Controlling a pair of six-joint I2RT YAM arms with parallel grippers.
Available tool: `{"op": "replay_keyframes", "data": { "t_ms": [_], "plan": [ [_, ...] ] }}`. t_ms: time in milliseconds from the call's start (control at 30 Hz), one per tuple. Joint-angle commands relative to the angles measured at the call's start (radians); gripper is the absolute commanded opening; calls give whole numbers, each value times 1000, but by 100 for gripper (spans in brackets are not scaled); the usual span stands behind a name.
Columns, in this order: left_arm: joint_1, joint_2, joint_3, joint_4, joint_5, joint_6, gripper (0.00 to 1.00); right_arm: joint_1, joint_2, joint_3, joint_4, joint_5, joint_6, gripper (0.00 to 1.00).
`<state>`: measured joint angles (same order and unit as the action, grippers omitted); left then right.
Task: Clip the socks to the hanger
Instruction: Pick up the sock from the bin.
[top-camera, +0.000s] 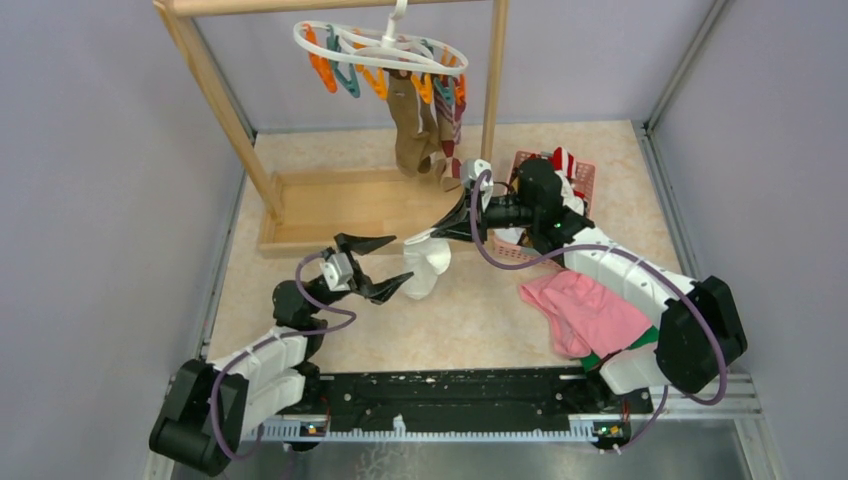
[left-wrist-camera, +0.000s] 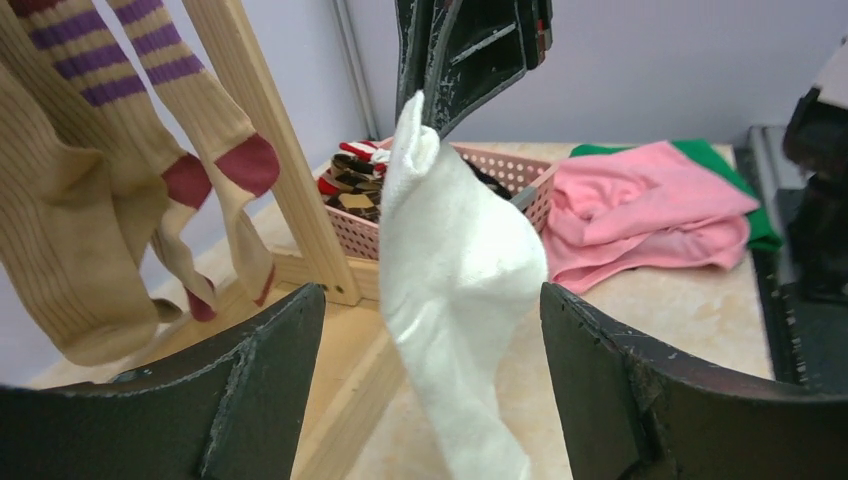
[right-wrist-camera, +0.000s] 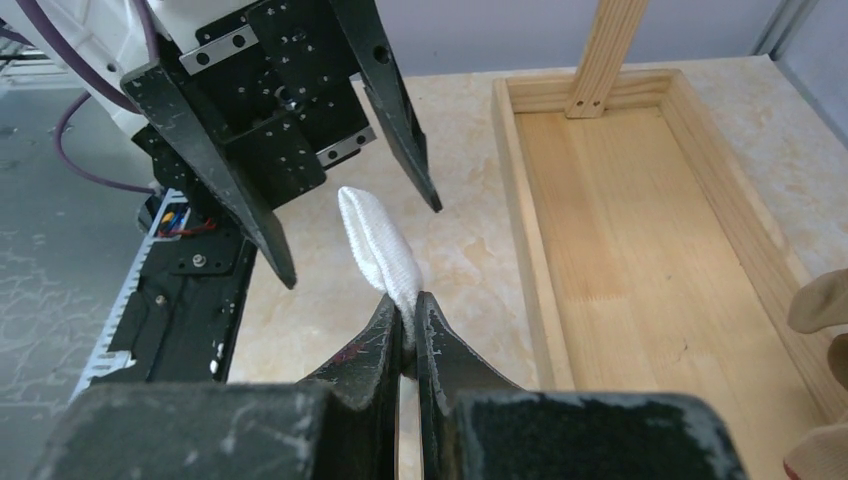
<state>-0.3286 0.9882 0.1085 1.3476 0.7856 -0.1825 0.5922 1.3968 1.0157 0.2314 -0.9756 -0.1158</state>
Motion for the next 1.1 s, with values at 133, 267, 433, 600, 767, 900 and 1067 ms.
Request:
{"op": "replay_keyframes", "data": {
  "t_ms": [133, 267, 433, 600, 767, 900, 1067],
  "plan": [
    [-11, 68, 136, -33, 76, 220, 78, -5, 32, 53, 33, -67, 32, 0],
    [-15, 129, 173, 4, 104, 153, 64, -6, 37, 51, 39, -73, 34, 0],
    [-20, 173, 206, 18, 138, 116, 42, -6, 38, 46, 35, -66, 29, 0],
    [-24, 172, 214, 22, 135, 72, 8, -5, 44, 47, 31, -65, 26, 0],
    [-26, 164, 218, 12, 157, 32, 0, -6, 45, 44, 31, -57, 35, 11],
    [-26, 116, 221, -85, 55, -21, 0, -6, -9, 9, 34, 0, -15, 53],
    [-25, 21, 208, -178, -45, -68, 0, -7, -120, -129, 196, 36, -99, 71]
  ]
}}
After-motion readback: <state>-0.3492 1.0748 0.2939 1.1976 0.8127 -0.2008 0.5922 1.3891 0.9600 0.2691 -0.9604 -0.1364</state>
